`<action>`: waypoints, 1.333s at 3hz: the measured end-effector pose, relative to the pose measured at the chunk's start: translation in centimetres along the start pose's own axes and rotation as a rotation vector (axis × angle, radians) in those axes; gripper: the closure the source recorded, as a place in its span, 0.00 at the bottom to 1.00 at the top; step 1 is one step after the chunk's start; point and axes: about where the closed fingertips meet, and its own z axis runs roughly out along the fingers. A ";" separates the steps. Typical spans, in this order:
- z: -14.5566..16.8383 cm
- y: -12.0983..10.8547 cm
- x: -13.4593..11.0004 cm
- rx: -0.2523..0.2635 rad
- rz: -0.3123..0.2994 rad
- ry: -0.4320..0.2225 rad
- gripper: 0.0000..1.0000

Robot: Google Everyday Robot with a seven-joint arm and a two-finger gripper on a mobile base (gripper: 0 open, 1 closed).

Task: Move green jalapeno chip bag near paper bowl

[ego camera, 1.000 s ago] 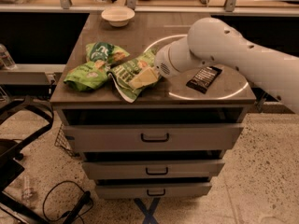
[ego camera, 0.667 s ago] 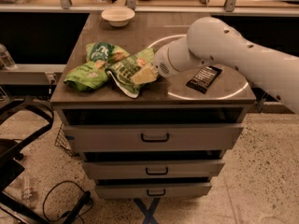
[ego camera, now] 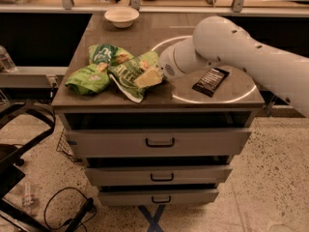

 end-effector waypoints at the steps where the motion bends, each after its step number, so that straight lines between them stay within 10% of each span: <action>1: -0.1 0.0 -0.1 0.000 0.000 0.000 1.00; 2: -0.1 0.0 -0.1 0.001 0.000 0.000 1.00; 4: -12.1 -9.4 -5.2 0.303 0.071 -0.058 1.00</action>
Offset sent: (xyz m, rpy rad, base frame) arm 0.0288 -0.1124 0.1323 0.0185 -0.1805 -0.2893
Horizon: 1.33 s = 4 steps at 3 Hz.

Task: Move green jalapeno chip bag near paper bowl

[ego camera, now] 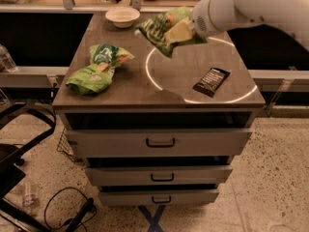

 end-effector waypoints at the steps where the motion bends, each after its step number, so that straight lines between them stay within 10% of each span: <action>1: -4.1 -4.0 -3.5 0.133 -0.006 0.003 1.00; 2: -5.6 -7.5 -5.9 0.245 0.041 -0.007 1.00; 4: -2.2 -9.5 -6.9 0.290 0.062 -0.010 1.00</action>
Offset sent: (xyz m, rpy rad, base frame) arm 0.0613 -0.0801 0.1324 0.0030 -0.1836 -0.3748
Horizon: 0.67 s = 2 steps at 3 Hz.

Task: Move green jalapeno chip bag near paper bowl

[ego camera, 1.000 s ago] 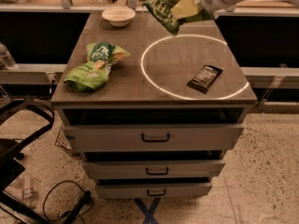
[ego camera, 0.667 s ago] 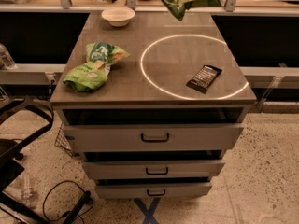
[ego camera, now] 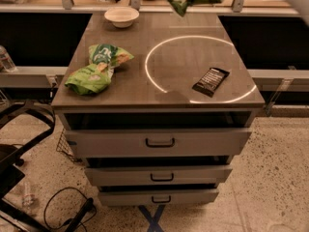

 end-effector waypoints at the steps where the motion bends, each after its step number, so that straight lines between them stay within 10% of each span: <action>1: 10.3 -2.3 -2.7 0.082 0.110 -0.056 1.00; 2: 15.6 -3.3 -3.5 0.116 0.166 -0.093 1.00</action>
Offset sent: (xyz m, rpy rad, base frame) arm 0.2439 0.0200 -0.0075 0.2256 -0.1848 -0.1993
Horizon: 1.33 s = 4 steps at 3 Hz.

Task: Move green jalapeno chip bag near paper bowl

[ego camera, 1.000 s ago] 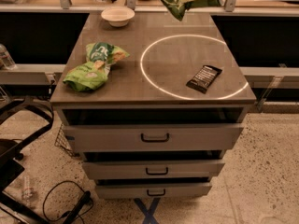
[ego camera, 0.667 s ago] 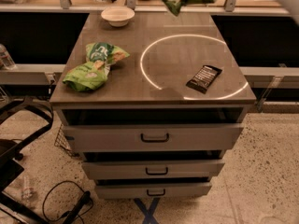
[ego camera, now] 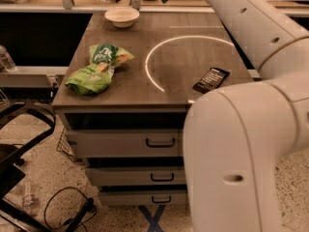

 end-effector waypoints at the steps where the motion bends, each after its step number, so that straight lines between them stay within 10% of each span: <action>1: 4.0 0.2 0.8 0.021 0.044 -0.002 1.00; 2: 7.7 1.5 2.4 0.032 0.061 0.008 0.97; 4: 7.7 1.6 2.6 0.028 0.060 0.014 0.51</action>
Offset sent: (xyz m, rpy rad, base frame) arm 0.1290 0.0235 -0.0567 0.0581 0.0238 -0.0740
